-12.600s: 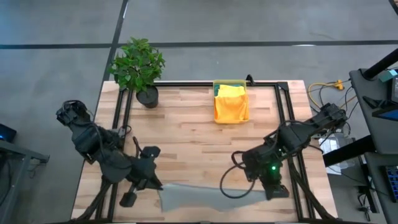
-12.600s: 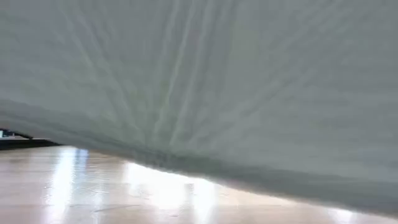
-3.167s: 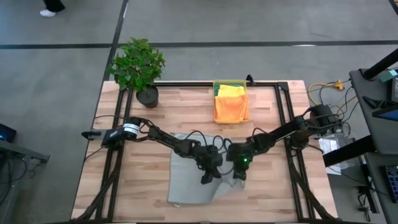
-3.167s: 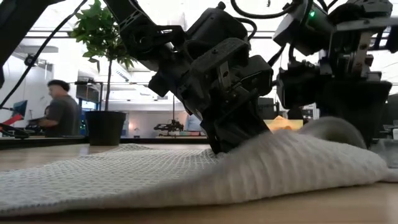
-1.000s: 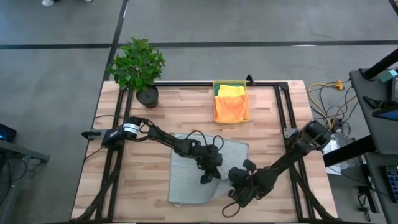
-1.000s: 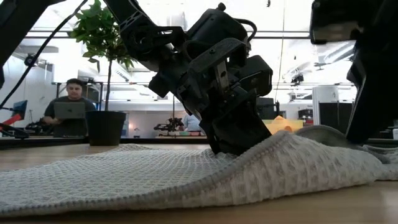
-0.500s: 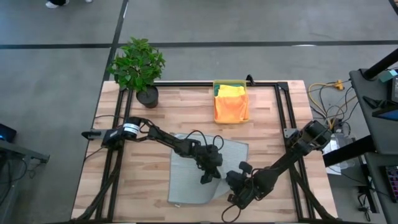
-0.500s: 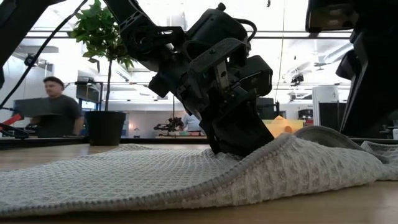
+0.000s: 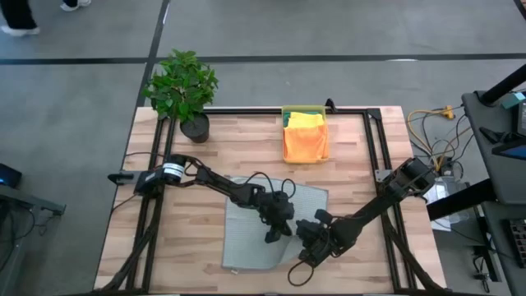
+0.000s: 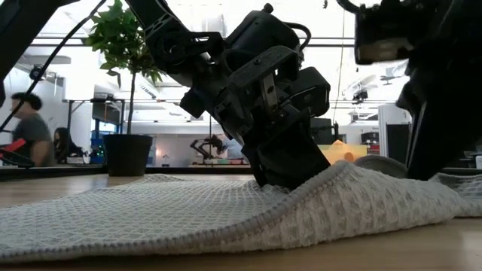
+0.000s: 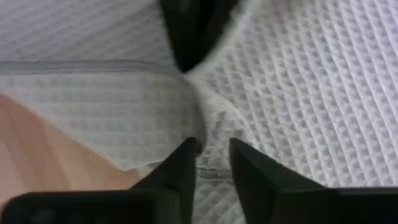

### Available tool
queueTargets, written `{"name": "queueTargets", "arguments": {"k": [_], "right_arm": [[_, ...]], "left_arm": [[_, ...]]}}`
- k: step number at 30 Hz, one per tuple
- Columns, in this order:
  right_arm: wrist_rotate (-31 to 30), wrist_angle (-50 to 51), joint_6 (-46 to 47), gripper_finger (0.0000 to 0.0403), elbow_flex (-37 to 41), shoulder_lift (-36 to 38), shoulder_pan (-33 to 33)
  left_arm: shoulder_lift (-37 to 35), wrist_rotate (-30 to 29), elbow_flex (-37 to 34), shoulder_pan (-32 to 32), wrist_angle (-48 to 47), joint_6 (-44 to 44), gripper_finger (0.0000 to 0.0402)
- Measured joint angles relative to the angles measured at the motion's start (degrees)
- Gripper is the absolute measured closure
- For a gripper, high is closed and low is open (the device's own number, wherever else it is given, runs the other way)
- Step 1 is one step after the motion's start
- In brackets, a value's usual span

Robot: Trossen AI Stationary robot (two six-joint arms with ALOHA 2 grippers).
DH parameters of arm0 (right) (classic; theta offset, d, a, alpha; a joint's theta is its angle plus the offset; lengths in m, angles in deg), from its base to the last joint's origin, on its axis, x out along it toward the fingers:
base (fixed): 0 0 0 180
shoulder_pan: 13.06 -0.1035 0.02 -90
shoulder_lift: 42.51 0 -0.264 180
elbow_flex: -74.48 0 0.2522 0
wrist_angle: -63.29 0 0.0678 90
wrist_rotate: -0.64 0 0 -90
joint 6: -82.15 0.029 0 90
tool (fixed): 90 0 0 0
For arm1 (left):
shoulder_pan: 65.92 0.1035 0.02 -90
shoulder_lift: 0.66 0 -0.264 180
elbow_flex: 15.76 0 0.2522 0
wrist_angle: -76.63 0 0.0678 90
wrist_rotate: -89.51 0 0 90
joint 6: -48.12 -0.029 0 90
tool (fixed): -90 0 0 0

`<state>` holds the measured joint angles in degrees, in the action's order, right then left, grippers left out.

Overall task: Fold microfiber towels
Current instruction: Fold the gray microfiber towel

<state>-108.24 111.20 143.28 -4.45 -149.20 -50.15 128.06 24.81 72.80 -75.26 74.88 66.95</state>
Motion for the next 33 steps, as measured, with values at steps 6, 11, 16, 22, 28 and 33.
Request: {"name": "queueTargets", "arguments": {"k": [6, 11, 16, 22, 28, 33], "right_arm": [[3.5, 1.4, -7.1, 0.0387, -2.6, 0.0, 0.0], [8.1, 6.6, -11.8, 0.0394, -5.7, 0.1, -0.7], [12.8, 7.5, -14.9, 0.0394, -8.1, 0.3, -3.8], [16.9, 7.6, -15.1, 0.0394, -8.5, 0.2, -8.6], [21.7, 5.5, -15.1, 0.0394, -8.1, 0.0, -11.0], [22.2, 4.3, -12.9, 0.0392, -7.9, 0.0, -11.7]], "left_arm": [[0.0, 0.0, 0.0, 0.0, 0.0, 0.0, 0.0402], [0.0, 0.0, 0.0, 0.0, 0.0, 0.0, 0.0402], [0.0, 0.0, 0.0, 0.0, 0.0, 0.0, 0.0402], [0.0, 0.0, 0.0, 0.0, 0.0, 0.0, 0.0402], [0.0, 0.0, 0.0, 0.0, 0.0, 0.0, 0.0402], [-0.5, 0.2, 0.0, 0.0, 0.0, 0.0, 0.0402]]}}
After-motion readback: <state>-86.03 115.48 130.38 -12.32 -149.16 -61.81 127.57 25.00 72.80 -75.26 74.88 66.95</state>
